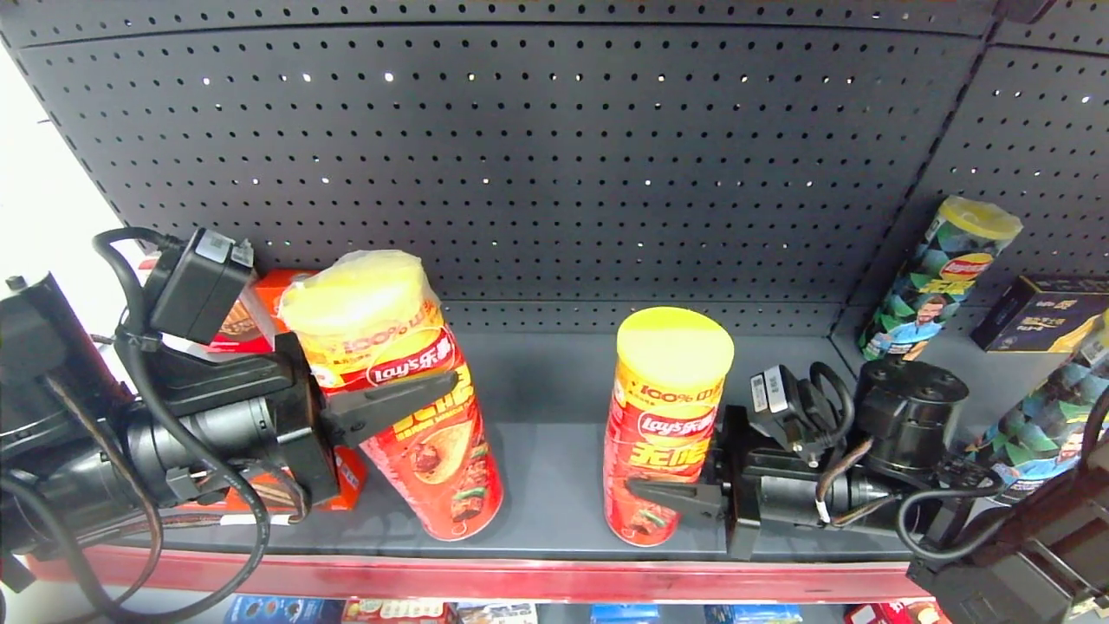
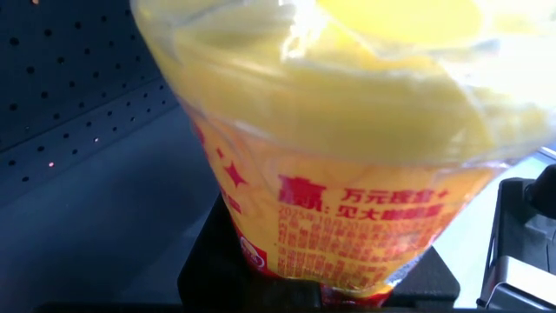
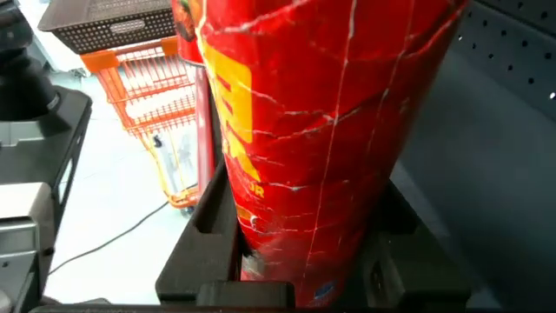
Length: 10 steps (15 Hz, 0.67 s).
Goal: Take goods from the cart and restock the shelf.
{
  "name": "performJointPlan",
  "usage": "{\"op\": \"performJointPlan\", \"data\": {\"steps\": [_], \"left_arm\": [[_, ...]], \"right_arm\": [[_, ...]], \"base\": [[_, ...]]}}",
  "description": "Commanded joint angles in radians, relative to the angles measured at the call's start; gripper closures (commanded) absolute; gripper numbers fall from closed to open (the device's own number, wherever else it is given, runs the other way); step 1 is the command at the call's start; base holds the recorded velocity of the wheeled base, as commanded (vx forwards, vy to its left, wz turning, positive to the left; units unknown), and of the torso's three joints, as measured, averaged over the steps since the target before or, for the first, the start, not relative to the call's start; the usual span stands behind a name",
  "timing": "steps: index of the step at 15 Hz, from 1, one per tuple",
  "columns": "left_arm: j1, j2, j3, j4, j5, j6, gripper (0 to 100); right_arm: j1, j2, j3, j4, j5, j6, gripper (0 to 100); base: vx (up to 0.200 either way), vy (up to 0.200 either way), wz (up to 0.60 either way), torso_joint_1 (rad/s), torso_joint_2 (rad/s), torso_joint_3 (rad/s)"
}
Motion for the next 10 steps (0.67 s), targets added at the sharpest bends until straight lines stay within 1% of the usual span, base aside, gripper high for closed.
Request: {"op": "performJointPlan", "data": {"steps": [1, 4, 8, 9, 10], "left_arm": [[0.000, 0.002, 0.001, -0.001, 0.000, 0.000, 100], [0.002, 0.002, 0.005, -0.001, 0.001, 0.000, 100], [0.012, 0.001, 0.006, -0.001, 0.000, 0.000, 100], [0.012, 0.001, 0.008, -0.001, 0.000, 0.000, 100], [0.012, 0.001, 0.015, -0.001, 0.000, 0.000, 100]], "right_arm": [[-0.003, 0.042, -0.030, -0.007, 0.002, -0.001, 100], [-0.019, 0.067, -0.063, -0.007, 0.005, -0.001, 100], [-0.034, 0.076, -0.058, -0.014, 0.003, -0.004, 100], [-0.034, 0.078, -0.052, -0.028, 0.002, -0.004, 0], [-0.034, 0.078, -0.047, -0.031, 0.000, -0.004, 0]], "base": [[0.000, 0.000, 0.00, 0.000, 0.00, 0.000], [0.000, 0.000, 0.00, 0.000, 0.00, 0.000], [0.000, 0.000, 0.00, 0.000, 0.00, 0.000], [0.000, 0.000, 0.00, 0.000, 0.00, 0.000], [0.000, 0.000, 0.00, 0.000, 0.00, 0.000]]}}
